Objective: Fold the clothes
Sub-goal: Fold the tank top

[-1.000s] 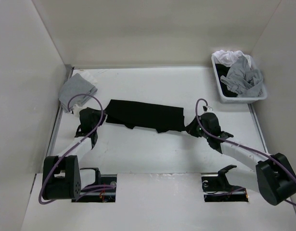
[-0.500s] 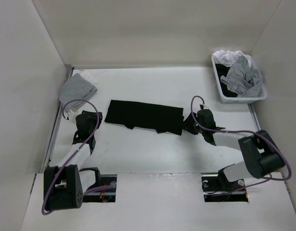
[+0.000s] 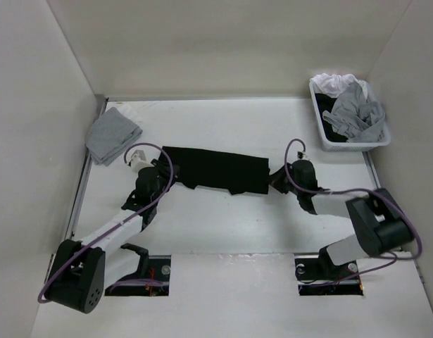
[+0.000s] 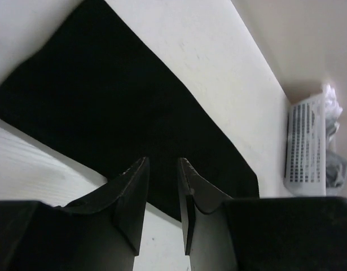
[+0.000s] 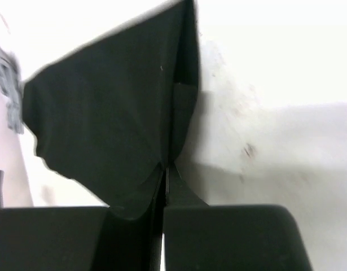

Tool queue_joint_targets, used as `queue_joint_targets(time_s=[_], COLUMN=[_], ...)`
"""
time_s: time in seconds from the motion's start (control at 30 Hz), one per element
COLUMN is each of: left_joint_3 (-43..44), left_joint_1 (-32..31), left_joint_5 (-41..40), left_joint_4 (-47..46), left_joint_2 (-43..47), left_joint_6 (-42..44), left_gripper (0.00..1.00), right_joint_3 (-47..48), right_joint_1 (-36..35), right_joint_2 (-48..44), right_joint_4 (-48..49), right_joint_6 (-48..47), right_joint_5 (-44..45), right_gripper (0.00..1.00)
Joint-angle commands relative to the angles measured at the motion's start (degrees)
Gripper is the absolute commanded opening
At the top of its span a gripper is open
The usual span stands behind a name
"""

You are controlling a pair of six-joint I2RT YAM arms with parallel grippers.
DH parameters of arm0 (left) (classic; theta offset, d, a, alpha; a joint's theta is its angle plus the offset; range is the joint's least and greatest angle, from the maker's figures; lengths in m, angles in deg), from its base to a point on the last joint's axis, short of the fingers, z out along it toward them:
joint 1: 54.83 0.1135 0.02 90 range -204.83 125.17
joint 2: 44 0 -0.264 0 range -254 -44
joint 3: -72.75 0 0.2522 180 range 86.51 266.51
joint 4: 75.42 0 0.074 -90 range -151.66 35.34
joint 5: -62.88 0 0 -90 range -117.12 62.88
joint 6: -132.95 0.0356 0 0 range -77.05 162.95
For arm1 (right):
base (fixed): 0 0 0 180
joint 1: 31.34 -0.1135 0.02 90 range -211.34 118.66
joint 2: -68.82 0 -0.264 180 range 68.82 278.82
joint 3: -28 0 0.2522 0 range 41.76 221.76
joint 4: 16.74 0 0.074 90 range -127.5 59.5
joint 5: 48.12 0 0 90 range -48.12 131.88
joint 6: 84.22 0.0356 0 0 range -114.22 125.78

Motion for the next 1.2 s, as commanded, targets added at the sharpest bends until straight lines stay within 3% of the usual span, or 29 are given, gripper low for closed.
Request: queue_joint_targets(time_s=[0.0,0.17,0.3,0.53,0.67,0.87,0.93,1.03,1.17], left_joint_3=[3.25,4.74,5.89,4.84,3.69,3.34,3.25,3.86,4.57], left_joint_1=[-5.90,-14.35,-17.78,-16.56,-12.35,-4.62,-2.07,1.36,3.57], left_joint_5=[-4.21,-6.24,-6.15,-6.33,-5.80,-2.90,-1.94,0.17,1.23], left_joint_4=[-3.03,-4.17,-3.64,0.92,4.70,10.41,11.47,12.44,11.74], left_joint_2=[-0.37,-2.48,-1.26,7.52,13.59,21.59,23.26,23.88,22.92], left_joint_6=[1.53,1.01,0.48,0.48,0.48,0.39,0.39,0.39,-0.40], left_gripper=[0.25,0.25,0.25,0.25,0.25,0.26,0.26,0.28,0.29], right_joint_3=[-3.05,0.17,10.36,29.96,42.17,61.07,67.05,71.73,66.49], right_joint_1=[2.45,2.98,1.58,-13.87,-22.49,-29.44,-31.20,-33.22,-33.84], right_joint_2=[-12.90,-28.03,-28.85,-13.32,0.39,19.91,25.62,30.04,25.50], right_joint_4=[-4.79,-21.67,-30.47,-38.30,-41.73,-46.48,-47.88,-48.42,-42.99], right_joint_6=[-2.14,-9.51,-16.29,-22.71,-24.56,-25.00,-24.74,-23.25,-21.93], right_joint_5=[4.99,9.92,14.14,20.38,23.11,22.41,21.71,21.35,18.81], right_gripper=[0.00,0.00,0.00,0.01,0.01,0.04,0.12,0.34,0.39])
